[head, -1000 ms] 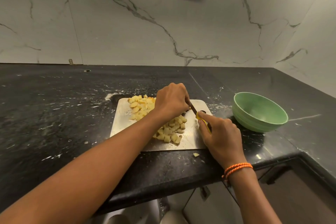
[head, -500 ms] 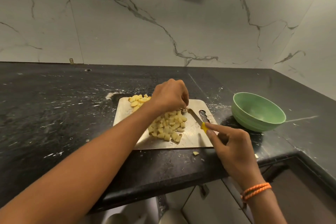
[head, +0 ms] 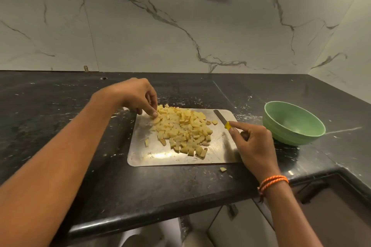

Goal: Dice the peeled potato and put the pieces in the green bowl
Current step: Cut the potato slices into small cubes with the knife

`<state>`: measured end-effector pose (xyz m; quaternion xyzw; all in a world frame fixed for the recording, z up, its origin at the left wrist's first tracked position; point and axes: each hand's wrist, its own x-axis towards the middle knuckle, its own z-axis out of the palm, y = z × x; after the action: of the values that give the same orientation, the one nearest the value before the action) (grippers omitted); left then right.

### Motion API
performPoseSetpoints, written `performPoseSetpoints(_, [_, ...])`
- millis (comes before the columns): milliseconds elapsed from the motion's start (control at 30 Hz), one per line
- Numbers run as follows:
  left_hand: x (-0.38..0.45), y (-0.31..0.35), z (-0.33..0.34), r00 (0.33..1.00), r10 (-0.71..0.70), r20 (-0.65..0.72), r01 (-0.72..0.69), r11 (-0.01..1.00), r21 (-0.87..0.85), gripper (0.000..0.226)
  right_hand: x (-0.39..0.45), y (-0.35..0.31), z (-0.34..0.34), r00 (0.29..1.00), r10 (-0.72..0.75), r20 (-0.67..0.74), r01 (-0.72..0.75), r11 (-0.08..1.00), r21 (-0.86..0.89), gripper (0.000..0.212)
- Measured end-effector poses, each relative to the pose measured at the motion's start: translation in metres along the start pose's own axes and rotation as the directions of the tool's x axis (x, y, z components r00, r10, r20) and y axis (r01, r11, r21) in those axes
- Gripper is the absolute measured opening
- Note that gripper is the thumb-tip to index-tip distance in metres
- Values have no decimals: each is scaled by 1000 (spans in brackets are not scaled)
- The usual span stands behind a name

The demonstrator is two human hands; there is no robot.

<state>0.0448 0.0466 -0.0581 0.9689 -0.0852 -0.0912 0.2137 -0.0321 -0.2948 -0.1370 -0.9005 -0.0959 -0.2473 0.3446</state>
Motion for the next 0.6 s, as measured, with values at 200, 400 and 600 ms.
performPoseSetpoints(200, [6,11,16,1000,1,-20,2,991,130,30,-4,0,-3,1000,10,-10,-10,1000,1,25])
performPoseSetpoints(400, [7,7,14,993,-27,-111,41,991,130,21,-4,1,-2,1000,20,-10,-20,1000,1,24])
performPoseSetpoints(600, [10,7,17,988,-20,-155,44,987,152,25,-5,1,-1,1000,3,-6,-3,1000,-5,25])
